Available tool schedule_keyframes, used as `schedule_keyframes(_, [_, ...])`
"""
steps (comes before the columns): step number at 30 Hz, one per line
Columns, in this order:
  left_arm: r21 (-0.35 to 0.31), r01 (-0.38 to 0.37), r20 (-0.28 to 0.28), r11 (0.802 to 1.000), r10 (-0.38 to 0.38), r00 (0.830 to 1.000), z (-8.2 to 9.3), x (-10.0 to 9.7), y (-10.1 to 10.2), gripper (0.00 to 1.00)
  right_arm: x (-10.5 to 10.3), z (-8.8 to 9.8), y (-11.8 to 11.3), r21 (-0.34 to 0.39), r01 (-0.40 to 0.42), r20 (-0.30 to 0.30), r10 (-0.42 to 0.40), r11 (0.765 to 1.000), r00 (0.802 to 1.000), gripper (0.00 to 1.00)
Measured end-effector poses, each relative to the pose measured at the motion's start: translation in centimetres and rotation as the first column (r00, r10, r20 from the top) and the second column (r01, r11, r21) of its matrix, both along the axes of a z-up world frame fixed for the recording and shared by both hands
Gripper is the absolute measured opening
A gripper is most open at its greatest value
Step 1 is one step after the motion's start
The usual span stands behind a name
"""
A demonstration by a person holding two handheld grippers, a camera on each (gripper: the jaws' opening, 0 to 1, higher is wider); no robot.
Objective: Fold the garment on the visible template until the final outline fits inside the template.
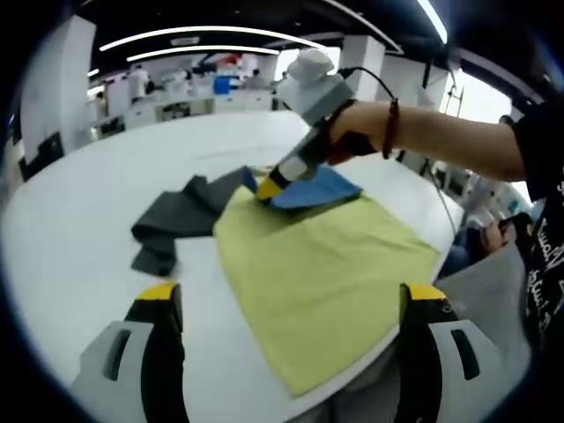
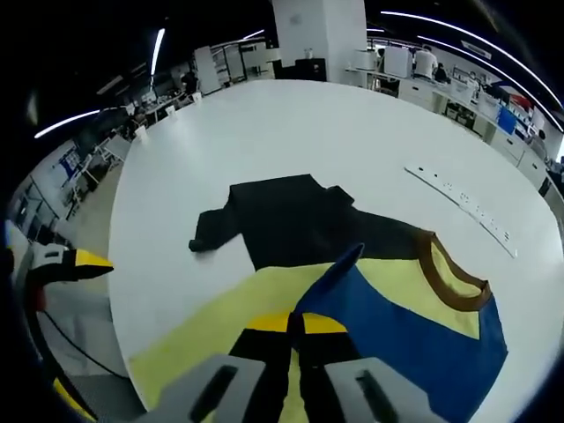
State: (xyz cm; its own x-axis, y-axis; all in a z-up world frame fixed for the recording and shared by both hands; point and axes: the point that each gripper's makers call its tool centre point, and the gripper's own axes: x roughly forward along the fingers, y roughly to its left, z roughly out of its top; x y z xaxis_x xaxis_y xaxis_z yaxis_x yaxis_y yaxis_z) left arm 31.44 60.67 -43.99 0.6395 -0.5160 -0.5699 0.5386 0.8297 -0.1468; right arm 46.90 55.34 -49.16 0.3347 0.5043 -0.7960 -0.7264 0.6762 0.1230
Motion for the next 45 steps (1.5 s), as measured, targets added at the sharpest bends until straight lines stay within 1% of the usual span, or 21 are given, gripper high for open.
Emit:
schedule_keyframes(5, [-0.005, -0.009, -0.013, 1.0, 0.009, 1.0, -0.6, -0.1, 0.2, 0.99, -0.2, -1.3, 0.4, 0.005, 0.004, -0.017, -0.004, 1.0, 1.0, 0.0])
schedule_keyframes(7, [-0.004, -0.013, -0.016, 1.0, 0.013, 1.0, -0.7, -0.1, 0.3, 0.99, -0.4, -1.7, 0.7, 0.007, -0.01, -0.013, 0.01, 1.0, 1.0, 0.0])
schedule_keyframes(10, [-0.006, -0.018, -0.017, 1.0, 0.018, 1.0, -0.7, -0.1, 0.4, 0.99, -0.6, -2.1, 1.0, 0.014, -0.013, -0.026, 0.014, 1.0, 1.0, 0.0])
schedule_keyframes(16, [-0.003, -0.028, -0.021, 1.0, 0.028, 0.999, -0.9, -0.1, 0.8, 0.99, -1.1, -2.4, 1.5, 0.021, -0.035, -0.034, 0.036, 0.999, 0.999, 0.0])
schedule_keyframes(18, [-0.003, -0.031, -0.019, 1.0, 0.031, 0.999, -0.8, -0.1, 0.9, 0.99, -1.3, -2.6, 1.8, 0.04, -0.051, -0.041, 0.052, 0.998, 0.998, 0.0])
schedule_keyframes(19, [-0.005, -0.033, -0.017, 0.999, 0.033, 0.999, -0.7, -0.1, 0.9, 0.99, -1.4, -2.7, 1.9, 0.056, -0.047, -0.057, 0.051, 0.997, 0.997, 0.0])
schedule_keyframes(21, [-0.004, -0.035, -0.018, 0.999, 0.034, 0.999, -0.7, -0.2, 1.0, 0.99, -1.7, -2.8, 2.5, 0.11, -0.006, -0.109, 0.018, 0.994, 0.994, 0.0])
schedule_keyframes(26, [-0.003, -0.044, -0.019, 0.999, 0.044, 0.999, -0.8, -0.4, 1.3, 0.99, -2.1, -3.6, 2.4, 0.081, -0.029, -0.112, 0.038, 0.996, 0.993, 0.0])
schedule_keyframes(29, [-0.003, -0.048, -0.021, 0.999, 0.048, 0.999, -0.8, -0.4, 1.3, 0.99, -2.5, -3.7, 2.6, 0.1, -0.028, -0.138, 0.042, 0.995, 0.99, 0.0])
schedule_keyframes(31, [0.0, -0.049, -0.02, 0.999, 0.049, 0.999, -0.7, -0.4, 1.4, 0.99, -2.4, -3.2, 2.4, 0.111, -0.032, -0.121, 0.046, 0.993, 0.992, 0.0])
schedule_keyframes(32, [0.0, -0.05, -0.018, 0.999, 0.05, 0.999, -0.7, -0.4, 1.4, 0.99, -2.2, -3.0, 2.3, 0.112, -0.037, -0.107, 0.049, 0.993, 0.993, 0.03])
schedule_keyframes(33, [-0.002, -0.049, -0.015, 0.999, 0.049, 0.999, -0.6, -0.3, 1.4, 0.99, -1.9, -2.8, 2.0, 0.104, -0.039, -0.088, 0.049, 0.994, 0.995, 0.1])
schedule_keyframes(34, [-0.003, -0.045, -0.014, 0.999, 0.045, 0.999, -0.5, -0.3, 1.3, 0.99, -1.4, -2.5, 1.5, 0.09, -0.024, -0.07, 0.03, 0.996, 0.997, 0.16])
schedule_keyframes(36, [0.002, -0.034, -0.001, 0.999, 0.034, 0.999, -0.3, -0.3, 1.1, 0.99, -1.0, -2.1, 1.0, 0.087, -0.02, -0.057, 0.025, 0.996, 0.998, 0.28])
schedule_keyframes(38, [0.006, -0.031, 0.005, 1.0, 0.03, 1.0, -0.2, -0.2, 1.0, 0.99, -0.6, -1.7, 0.3, 0.089, -0.004, -0.05, 0.008, 0.996, 0.999, 0.35])
schedule_keyframes(42, [0.001, -0.027, 0.014, 1.0, 0.027, 1.0, 0.2, -0.1, 0.8, 0.99, 0.2, -1.1, -1.2, 0.078, 0.029, -0.021, -0.028, 0.997, 0.999, 0.54])
schedule_keyframes(45, [0.0, -0.022, 0.013, 1.0, 0.022, 1.0, 0.3, 0.0, 0.5, 0.99, 0.5, -0.8, -2.4, 0.066, 0.052, -0.012, -0.052, 0.996, 0.999, 0.63])
